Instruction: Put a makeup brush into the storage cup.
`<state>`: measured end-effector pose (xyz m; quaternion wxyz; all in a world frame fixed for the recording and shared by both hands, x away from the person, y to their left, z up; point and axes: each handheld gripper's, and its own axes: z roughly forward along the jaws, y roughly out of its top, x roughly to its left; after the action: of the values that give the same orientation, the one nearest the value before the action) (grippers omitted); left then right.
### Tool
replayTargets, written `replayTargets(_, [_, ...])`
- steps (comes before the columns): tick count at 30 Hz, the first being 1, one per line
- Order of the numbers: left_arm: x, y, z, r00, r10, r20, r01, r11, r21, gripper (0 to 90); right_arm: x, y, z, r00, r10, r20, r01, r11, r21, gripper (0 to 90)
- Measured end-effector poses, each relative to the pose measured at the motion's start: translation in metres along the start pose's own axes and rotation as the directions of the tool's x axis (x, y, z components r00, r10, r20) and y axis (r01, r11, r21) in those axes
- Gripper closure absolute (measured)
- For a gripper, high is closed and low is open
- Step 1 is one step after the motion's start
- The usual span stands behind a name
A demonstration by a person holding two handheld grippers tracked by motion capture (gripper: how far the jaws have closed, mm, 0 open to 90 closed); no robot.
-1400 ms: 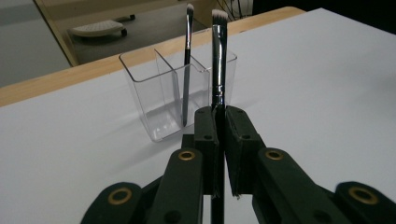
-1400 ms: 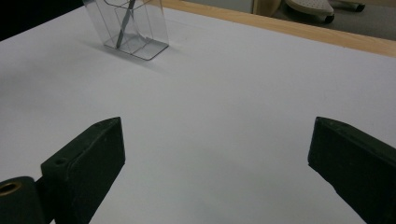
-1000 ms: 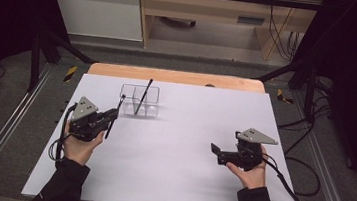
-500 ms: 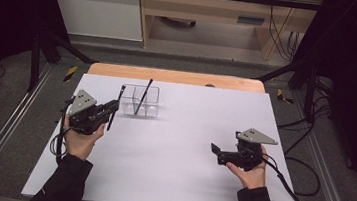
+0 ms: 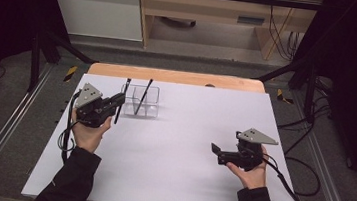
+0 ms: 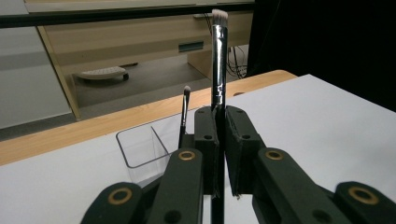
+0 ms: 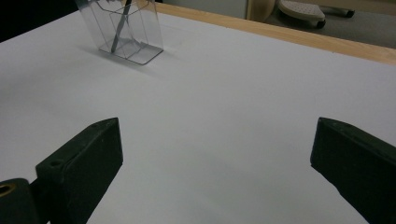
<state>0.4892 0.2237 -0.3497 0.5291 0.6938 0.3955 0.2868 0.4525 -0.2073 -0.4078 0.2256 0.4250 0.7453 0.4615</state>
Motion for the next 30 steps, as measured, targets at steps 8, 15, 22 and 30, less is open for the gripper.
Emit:
replayTargets(8, [-0.002, 0.009, 0.011, 1.0000, -0.003, 0.001, 0.003, 0.9999, -0.012, 83.4, 0.000, 0.000, -0.001, 1.0000, 0.000, 0.001, 0.000, 1.000, -0.003, 2.9])
replayTargets(15, [-0.002, 0.017, 0.021, 1.0000, -0.009, -0.003, 0.009, 0.9997, -0.022, 83.4, 0.000, 0.000, 0.000, 1.0000, 0.002, -0.001, -0.002, 1.000, -0.001, 2.7])
replayTargets(22, [-0.001, 0.024, 0.030, 0.9998, -0.018, -0.007, 0.018, 0.9993, -0.032, 83.4, 0.000, 0.000, 0.001, 1.0000, -0.002, 0.000, 0.002, 1.000, 0.005, 2.7])
replayTargets(30, [0.000, 0.031, 0.041, 0.9998, -0.011, -0.015, 0.010, 0.9995, -0.030, 83.4, 0.000, 0.000, 0.001, 1.0000, -0.002, 0.000, 0.002, 1.000, 0.007, 2.7])
